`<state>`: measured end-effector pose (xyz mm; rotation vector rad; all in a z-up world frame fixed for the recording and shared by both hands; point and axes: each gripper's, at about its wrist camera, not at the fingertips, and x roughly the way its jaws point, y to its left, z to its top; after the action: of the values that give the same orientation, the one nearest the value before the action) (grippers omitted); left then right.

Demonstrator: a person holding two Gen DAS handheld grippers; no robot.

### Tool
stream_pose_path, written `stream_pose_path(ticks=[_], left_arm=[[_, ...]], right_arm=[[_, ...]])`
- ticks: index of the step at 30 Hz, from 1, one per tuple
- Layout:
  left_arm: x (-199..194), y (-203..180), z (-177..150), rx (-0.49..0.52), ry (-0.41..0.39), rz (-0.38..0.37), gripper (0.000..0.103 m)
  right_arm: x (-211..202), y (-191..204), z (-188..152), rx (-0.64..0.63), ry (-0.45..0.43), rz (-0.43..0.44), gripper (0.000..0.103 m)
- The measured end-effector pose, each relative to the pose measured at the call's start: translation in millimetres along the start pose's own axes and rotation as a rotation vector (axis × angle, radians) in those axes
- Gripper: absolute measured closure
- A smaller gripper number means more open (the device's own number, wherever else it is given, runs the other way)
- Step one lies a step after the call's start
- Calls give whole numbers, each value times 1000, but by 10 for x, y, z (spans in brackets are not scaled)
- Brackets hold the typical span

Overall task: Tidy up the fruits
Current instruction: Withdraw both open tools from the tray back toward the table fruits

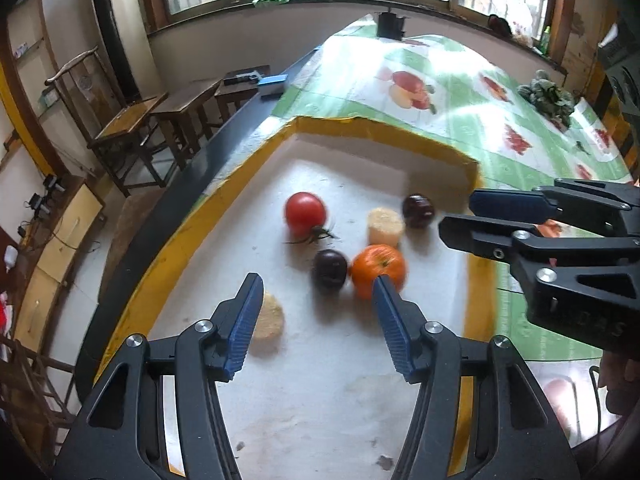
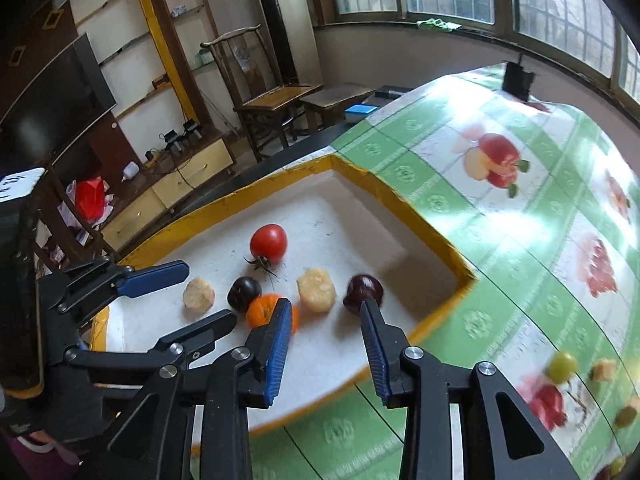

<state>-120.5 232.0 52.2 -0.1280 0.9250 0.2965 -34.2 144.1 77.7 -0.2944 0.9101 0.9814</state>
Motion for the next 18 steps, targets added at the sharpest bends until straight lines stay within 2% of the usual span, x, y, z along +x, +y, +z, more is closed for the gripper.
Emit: stream_pose_path(ticks=[11,18], left_arm=[[-154,-260,113,-49,-40,-42,45],[-216,-620,159,-5,-50,-84,45]], right_arm=[[-567,-403,-516,83,-38,-69,66],[-854,-795,-921,181,-46,-126,66]])
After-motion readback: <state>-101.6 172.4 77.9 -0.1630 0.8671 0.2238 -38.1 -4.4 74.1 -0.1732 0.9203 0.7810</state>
